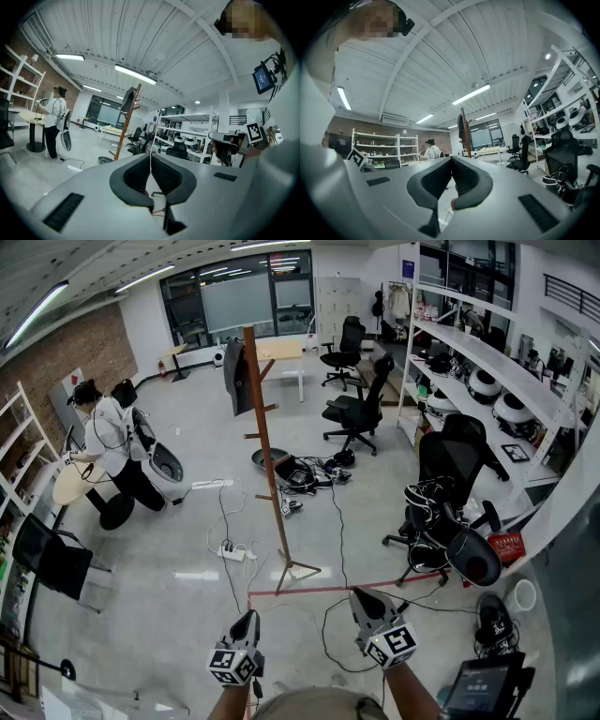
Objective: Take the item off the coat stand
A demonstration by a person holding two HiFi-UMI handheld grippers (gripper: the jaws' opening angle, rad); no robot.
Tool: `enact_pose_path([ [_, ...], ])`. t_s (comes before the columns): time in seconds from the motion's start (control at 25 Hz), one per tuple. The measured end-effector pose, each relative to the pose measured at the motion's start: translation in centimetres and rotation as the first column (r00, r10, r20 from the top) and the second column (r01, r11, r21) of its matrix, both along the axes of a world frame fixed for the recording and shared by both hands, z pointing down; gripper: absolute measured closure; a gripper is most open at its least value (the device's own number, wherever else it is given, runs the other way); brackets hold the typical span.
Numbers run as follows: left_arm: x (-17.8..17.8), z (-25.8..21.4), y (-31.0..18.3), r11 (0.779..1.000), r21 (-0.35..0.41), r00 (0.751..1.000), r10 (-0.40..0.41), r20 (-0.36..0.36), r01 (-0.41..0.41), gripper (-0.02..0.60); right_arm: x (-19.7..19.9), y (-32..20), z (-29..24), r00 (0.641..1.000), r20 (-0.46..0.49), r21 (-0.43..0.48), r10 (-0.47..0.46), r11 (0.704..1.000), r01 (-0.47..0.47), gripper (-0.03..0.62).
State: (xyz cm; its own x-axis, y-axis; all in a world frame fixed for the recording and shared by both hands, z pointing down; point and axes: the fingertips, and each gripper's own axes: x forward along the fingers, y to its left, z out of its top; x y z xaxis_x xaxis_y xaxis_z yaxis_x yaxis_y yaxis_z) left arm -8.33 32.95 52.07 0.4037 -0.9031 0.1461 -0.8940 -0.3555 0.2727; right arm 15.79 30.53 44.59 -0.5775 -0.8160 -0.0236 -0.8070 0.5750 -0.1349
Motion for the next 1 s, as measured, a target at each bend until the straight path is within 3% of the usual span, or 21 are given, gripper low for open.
enact_pose_path([
  [0.36, 2.8, -1.4, -0.6, 0.999, 0.042, 1.000, -0.012, -0.017, 0.013, 0.561, 2.0, -0.9, -1.0, 1.000, 0.005, 0.021, -0.030, 0.999, 0.030, 0.579],
  [0.6, 4.6, -1.0, -0.2, 0.999, 0.039, 1.000, -0.027, -0.014, 0.028, 0.561, 3.3, -0.3, -1.2, 0.989, 0.108, -0.025, -0.101, 0.994, 0.104, 0.576],
  [0.92, 4.2, -1.7, -0.3, 0.994, 0.060, 0.996, -0.088, -0.009, 0.088, 0.561, 4.8, 0.6, -1.3, 0.984, 0.095, -0.004, -0.149, 0.989, 0.150, 0.569],
  [1.0, 3.7, -1.9, -0.1, 0.992, 0.065, 0.994, -0.107, -0.008, 0.108, 0.561, 4.9, 0.7, -0.8, 0.979, 0.113, -0.025, -0.170, 0.985, 0.173, 0.541],
])
